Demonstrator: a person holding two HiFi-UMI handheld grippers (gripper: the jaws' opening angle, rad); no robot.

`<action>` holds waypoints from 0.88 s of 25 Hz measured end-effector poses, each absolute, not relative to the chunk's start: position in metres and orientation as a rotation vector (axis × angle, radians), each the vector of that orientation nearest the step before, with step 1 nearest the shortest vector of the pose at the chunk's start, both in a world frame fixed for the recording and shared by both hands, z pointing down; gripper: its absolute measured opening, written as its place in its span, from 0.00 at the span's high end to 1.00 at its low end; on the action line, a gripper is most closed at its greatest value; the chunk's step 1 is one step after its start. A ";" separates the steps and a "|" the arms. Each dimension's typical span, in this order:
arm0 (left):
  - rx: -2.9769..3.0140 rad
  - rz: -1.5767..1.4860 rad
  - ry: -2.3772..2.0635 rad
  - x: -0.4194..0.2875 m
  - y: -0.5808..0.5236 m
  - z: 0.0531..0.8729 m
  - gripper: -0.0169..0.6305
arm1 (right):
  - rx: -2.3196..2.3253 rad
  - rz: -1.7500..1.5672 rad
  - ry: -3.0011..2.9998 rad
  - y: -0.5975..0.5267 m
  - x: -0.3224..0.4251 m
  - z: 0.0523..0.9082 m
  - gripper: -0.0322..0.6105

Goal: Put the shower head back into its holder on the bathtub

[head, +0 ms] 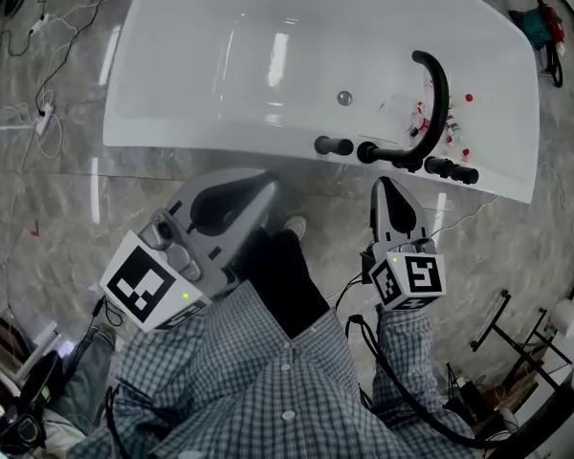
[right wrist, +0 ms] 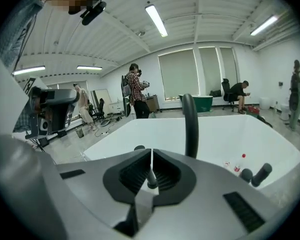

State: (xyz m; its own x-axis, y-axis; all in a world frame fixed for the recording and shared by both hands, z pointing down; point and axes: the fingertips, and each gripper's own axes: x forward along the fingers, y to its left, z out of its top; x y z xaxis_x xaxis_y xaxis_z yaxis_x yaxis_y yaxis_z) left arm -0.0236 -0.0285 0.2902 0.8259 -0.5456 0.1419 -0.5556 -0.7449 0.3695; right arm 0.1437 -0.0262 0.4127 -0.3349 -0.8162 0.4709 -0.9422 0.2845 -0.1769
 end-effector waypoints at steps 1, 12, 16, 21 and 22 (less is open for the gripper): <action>2.619 0.027 -0.819 -0.024 -0.027 0.280 0.96 | 1.613 0.618 -2.261 -0.025 0.145 0.402 0.91; 2.749 -0.024 -0.789 -0.014 -0.012 0.196 0.96 | 1.750 0.560 -2.358 -0.014 0.158 0.287 0.91; 2.780 -0.045 -0.791 -0.016 -0.007 0.170 0.96 | 1.792 0.482 -2.420 -0.011 0.158 0.244 0.91; 2.836 -0.088 -0.789 -0.013 0.001 0.131 0.96 | 1.855 0.384 -2.491 -0.007 0.160 0.189 0.91; 2.846 -0.096 -0.787 -0.012 0.001 0.124 0.96 | 1.859 0.355 -2.505 -0.006 0.160 0.177 0.91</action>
